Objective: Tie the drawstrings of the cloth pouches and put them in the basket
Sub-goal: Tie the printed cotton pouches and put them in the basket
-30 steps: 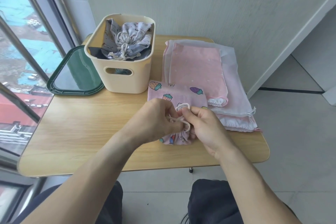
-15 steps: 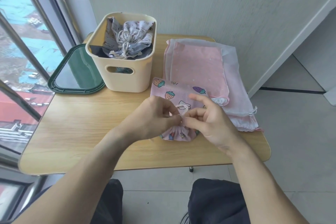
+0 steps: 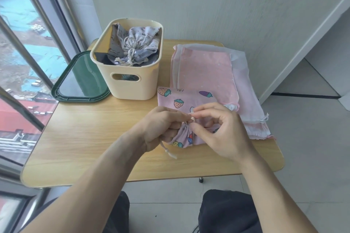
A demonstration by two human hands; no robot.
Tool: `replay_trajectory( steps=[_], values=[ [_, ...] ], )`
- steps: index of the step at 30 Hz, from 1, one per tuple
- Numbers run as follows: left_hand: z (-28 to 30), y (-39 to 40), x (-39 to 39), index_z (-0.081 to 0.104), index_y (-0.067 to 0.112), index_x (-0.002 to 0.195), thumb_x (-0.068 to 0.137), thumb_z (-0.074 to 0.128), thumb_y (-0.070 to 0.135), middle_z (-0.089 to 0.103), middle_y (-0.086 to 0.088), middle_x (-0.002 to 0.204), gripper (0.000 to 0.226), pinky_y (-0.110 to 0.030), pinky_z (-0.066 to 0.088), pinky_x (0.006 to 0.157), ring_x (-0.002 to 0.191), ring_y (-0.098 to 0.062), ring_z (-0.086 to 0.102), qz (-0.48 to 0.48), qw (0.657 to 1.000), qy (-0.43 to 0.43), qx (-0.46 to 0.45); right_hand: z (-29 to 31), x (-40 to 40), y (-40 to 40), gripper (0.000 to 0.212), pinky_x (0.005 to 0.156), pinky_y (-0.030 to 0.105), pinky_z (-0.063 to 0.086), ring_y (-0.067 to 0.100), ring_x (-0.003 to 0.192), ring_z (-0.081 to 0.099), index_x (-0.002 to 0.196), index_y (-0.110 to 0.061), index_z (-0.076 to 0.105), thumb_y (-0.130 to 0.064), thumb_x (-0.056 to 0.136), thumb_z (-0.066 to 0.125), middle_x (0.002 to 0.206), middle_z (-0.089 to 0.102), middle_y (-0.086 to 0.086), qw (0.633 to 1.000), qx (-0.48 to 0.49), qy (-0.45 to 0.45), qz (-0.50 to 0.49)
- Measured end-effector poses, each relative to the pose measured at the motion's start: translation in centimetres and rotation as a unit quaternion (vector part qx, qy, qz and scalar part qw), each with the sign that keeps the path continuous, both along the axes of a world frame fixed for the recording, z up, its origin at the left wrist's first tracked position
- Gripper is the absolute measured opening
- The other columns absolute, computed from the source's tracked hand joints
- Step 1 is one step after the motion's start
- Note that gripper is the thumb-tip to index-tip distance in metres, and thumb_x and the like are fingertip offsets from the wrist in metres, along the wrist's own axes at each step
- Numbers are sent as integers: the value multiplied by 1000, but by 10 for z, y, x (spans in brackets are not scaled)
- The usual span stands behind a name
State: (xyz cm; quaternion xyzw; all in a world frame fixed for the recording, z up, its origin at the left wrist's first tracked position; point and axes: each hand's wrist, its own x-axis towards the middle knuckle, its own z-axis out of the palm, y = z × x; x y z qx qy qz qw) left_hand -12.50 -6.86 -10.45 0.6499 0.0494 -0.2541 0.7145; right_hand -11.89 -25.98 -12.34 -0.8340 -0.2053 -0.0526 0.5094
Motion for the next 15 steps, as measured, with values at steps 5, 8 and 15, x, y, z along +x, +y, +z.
replay_trajectory(
  steps=[5,8,15],
  values=[
    [-1,-1,-1,69,13,72,94,66,20,36,-1,54,23,-21,16,40,45,-11,22,11,999,-37,33,-1,0,2,6,65,36,57,15,68,66,85,-19,79,-22,82,83,105,71,-11,999,-2,23,-24],
    [-3,-1,-2,73,13,75,90,72,22,50,-5,58,18,-20,27,41,44,-11,33,33,991,-84,103,0,0,1,12,66,39,55,30,70,65,73,-22,73,-21,83,79,109,66,-13,995,13,95,-3],
    [-5,1,4,72,16,78,92,67,27,55,10,51,19,-16,34,46,45,-5,44,58,942,-193,268,10,3,3,23,96,35,46,15,110,62,63,-7,54,-18,83,48,116,69,6,934,238,257,64]
  ],
)
